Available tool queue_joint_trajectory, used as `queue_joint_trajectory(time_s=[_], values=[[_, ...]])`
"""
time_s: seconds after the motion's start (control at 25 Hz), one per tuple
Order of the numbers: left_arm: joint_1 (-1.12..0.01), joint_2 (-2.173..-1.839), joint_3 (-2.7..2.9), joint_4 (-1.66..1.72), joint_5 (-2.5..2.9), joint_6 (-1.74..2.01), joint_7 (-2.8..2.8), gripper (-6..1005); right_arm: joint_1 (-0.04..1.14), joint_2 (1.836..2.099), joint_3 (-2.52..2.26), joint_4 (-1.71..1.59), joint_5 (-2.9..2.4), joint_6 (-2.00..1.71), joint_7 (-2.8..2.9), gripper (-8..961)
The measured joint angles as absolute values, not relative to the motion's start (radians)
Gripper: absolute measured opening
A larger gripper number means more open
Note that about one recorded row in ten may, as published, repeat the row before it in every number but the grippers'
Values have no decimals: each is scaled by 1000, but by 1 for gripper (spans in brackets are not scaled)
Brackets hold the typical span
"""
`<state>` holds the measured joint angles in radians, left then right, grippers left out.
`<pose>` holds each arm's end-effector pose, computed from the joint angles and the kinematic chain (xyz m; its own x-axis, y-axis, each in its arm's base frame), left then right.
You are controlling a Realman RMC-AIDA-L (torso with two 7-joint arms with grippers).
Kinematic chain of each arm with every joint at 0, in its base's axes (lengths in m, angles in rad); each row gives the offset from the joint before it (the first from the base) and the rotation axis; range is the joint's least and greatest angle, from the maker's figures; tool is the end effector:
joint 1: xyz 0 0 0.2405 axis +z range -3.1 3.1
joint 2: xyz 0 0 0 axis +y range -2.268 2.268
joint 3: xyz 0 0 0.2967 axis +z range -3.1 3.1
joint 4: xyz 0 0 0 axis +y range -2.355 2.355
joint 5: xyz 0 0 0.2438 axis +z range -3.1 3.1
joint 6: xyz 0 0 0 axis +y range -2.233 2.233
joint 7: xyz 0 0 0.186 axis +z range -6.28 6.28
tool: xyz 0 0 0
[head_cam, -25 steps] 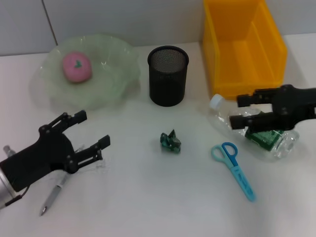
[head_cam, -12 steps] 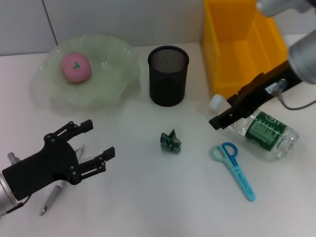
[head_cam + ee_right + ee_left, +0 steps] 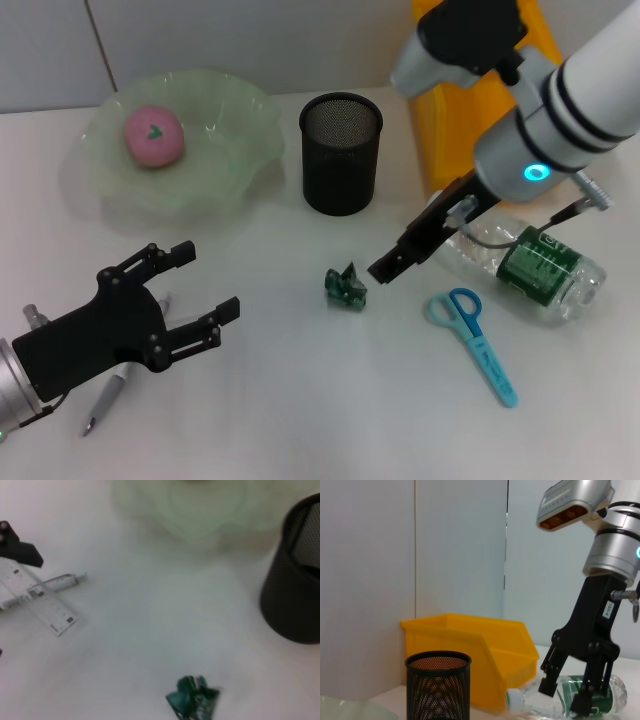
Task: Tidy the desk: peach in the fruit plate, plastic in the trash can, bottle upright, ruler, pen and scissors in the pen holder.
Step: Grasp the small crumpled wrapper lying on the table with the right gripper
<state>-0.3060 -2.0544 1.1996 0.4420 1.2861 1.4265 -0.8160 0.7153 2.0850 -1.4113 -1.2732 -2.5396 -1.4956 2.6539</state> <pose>-0.3265 0.3291 -0.0945 0.7663 0.0746 0.6381 0.3712 -0.8621 -0.3450 0.1727 0.4358 -0.0769 0.7464 -0.6491 0.1468 -0.5567 -0.7298 -0.3967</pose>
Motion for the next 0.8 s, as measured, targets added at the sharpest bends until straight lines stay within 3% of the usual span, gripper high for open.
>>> queue_joint_trajectory(time_s=[0.8], values=[[-315,-2060,1207,442,1310,1403,-826,860,825,2088,-1531,-963,-2445,-1254,2643,795]])
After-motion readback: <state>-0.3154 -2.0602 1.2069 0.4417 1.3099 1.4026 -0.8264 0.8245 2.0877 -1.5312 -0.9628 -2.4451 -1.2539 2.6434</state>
